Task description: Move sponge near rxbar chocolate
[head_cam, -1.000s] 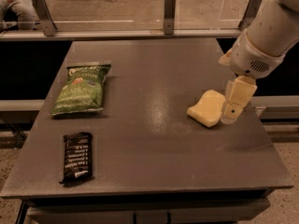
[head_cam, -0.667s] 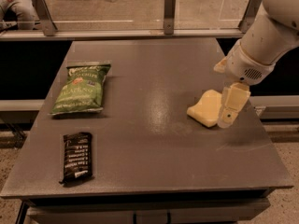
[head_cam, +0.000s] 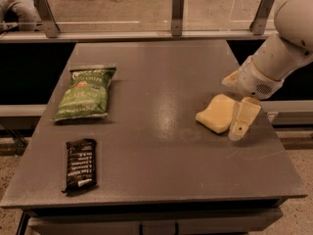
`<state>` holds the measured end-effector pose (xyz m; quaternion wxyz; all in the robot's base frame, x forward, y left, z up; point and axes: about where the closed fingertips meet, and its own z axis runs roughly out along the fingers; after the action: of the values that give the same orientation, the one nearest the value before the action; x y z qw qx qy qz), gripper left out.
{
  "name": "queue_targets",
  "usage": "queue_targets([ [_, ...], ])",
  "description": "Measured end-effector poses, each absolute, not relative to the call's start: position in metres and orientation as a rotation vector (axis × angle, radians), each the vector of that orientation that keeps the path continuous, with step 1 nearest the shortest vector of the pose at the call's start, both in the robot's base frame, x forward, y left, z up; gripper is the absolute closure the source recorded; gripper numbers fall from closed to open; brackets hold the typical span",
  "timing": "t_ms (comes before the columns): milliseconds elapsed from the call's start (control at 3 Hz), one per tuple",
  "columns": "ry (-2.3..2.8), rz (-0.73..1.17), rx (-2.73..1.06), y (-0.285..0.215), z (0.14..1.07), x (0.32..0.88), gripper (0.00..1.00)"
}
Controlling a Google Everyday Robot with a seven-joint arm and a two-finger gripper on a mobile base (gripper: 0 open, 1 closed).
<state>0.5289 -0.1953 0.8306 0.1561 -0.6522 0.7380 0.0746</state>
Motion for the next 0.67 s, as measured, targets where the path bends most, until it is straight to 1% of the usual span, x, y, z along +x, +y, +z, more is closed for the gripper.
queue_targets([
  [333,2.092,0.251,-1.873,-0.1932,0.8238,0.5290,0.18],
  [667,2.089,0.290,-1.876,-0.1865,0.8213,0.5266,0.42],
])
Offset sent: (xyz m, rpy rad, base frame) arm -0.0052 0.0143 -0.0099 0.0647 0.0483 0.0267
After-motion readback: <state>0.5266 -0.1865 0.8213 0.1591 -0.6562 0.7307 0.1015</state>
